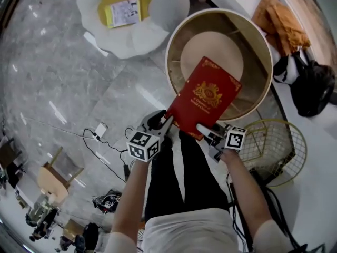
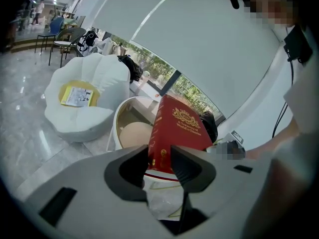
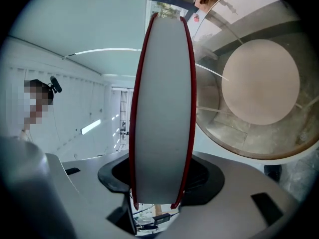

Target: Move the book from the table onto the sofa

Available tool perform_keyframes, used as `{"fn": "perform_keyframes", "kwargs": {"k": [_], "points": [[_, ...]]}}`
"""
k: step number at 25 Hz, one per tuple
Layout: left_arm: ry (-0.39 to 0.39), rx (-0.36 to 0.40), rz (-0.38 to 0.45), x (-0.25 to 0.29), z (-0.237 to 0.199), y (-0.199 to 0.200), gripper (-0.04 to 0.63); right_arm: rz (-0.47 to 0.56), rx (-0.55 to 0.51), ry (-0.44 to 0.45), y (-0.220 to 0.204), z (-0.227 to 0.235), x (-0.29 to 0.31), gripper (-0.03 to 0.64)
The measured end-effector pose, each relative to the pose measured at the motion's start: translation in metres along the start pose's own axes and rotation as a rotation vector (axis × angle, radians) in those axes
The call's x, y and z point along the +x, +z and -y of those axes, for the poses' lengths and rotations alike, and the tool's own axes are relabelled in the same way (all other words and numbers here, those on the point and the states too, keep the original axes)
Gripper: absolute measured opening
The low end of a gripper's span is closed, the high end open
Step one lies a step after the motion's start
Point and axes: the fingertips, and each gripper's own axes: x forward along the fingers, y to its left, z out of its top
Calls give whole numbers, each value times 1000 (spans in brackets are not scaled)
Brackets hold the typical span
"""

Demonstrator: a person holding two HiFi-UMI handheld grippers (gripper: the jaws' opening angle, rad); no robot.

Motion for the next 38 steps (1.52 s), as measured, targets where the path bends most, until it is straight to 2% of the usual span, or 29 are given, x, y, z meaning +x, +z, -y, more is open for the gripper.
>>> {"fn": "perform_keyframes", "kwargs": {"k": [11, 21, 28, 38], "points": [[75, -45, 89, -51, 7, 20, 138, -117, -46, 40, 2, -50, 16, 253], [119, -79, 158, -125, 14, 50, 138, -223, -110, 53, -5, -122, 40, 253], [112, -70, 159, -158, 6, 74, 137, -232, -94, 33, -7, -155, 61, 255], [57, -34, 140, -197, -47, 117, 137, -186, -80, 50, -1, -197, 133, 254]]}}
